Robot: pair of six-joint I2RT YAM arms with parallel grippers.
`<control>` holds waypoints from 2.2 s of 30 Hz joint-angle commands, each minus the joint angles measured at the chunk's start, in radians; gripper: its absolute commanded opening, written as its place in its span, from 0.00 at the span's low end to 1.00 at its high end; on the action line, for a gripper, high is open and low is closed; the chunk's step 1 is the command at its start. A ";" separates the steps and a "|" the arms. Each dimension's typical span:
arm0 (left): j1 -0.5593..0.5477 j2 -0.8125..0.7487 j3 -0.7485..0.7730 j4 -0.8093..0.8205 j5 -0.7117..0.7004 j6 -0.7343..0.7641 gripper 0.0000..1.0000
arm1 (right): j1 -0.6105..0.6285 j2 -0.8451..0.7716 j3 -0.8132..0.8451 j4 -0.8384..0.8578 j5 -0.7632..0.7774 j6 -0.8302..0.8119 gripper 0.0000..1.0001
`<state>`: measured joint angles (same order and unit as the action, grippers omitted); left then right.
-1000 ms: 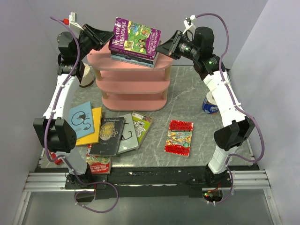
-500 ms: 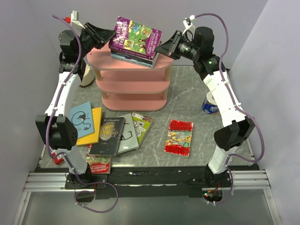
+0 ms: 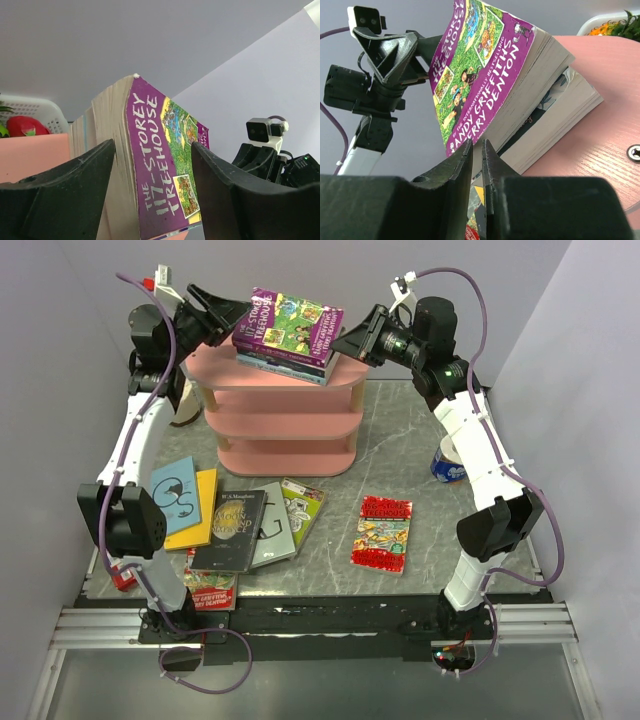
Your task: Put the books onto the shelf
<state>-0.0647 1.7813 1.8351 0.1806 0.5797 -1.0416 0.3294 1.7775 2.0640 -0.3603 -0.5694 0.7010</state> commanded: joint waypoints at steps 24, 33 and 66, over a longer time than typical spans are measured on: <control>0.042 -0.164 -0.338 0.149 0.072 -0.061 0.74 | -0.036 -0.067 -0.124 0.129 0.013 0.089 0.68; 0.020 -0.200 -0.401 0.160 0.098 -0.058 0.72 | -0.027 0.008 -0.016 0.046 -0.006 0.077 0.68; -0.038 -0.390 -0.547 0.137 0.062 -0.012 0.71 | -0.015 0.092 0.113 -0.042 -0.021 0.077 0.68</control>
<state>-0.0719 1.4242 1.3010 0.3759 0.6079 -1.0855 0.2974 1.8587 2.1265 -0.4133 -0.5571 0.7757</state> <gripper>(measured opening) 0.706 0.685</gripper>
